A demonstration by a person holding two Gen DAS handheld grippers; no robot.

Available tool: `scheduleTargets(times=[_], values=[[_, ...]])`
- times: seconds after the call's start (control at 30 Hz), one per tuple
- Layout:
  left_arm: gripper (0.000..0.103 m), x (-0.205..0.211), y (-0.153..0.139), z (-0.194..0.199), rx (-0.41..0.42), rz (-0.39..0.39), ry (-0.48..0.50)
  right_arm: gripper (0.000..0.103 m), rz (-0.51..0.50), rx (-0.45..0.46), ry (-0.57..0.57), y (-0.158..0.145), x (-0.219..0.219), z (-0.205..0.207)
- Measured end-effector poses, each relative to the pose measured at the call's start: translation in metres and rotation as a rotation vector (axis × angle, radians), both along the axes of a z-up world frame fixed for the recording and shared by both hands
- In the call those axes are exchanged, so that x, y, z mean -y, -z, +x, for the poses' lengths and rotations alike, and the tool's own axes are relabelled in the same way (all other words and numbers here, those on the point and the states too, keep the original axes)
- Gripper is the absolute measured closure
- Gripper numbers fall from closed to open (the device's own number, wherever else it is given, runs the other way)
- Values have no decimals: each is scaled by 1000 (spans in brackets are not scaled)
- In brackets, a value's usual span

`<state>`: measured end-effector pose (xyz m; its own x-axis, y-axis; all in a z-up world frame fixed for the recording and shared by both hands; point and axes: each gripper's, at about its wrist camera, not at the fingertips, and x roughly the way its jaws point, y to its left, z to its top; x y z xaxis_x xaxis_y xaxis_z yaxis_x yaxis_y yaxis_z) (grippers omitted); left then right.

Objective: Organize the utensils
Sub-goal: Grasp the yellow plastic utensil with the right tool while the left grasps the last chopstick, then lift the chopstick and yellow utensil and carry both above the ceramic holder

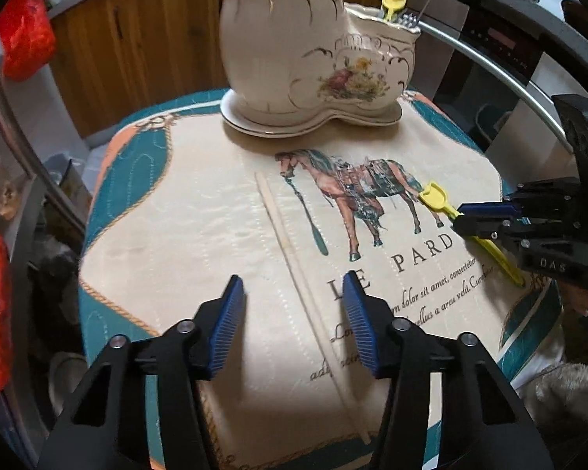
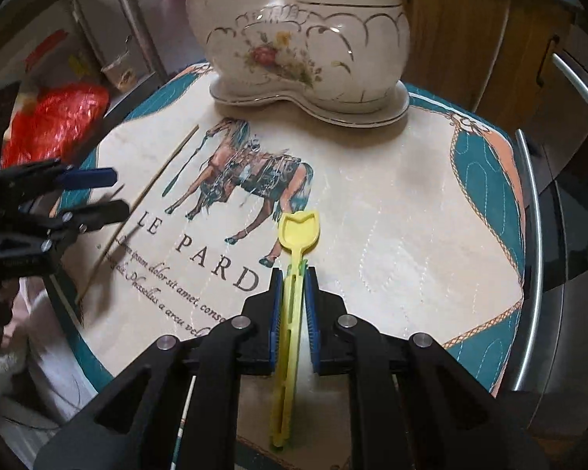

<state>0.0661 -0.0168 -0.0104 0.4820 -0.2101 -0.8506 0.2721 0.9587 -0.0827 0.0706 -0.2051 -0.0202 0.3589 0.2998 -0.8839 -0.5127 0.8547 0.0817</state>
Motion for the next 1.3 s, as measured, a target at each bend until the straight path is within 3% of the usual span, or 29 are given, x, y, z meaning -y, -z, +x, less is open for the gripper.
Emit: scheduleTargets(times=[0.13,0.27,0.37,0.57,0.73,0.83,1.07,1.17,1.3], values=[[66,9,7,10,-18,31,16,86,-11,-3,-35,0,-6,2],[92,12,8,19,2,80,3,90,-39,31,-59,1,-13,1],[97,11,8,21,16,80,9,93,-30,49,-57,1,-13,0],[97,0,0,16,54,11,-10,93,101,96,-13,-16,5,3],[97,-19,-49,3,230,-148,-23,93,247,240,9,-60,17,5],[97,-27,-93,0,395,-228,-29,93,352,359,32,-94,21,10],[97,-10,-162,30,654,-296,-25,93,530,514,93,-142,20,48],[97,-5,-178,49,742,-338,-41,93,587,574,122,-152,18,66],[97,7,-183,76,812,-361,-53,93,662,586,152,-147,12,92]])
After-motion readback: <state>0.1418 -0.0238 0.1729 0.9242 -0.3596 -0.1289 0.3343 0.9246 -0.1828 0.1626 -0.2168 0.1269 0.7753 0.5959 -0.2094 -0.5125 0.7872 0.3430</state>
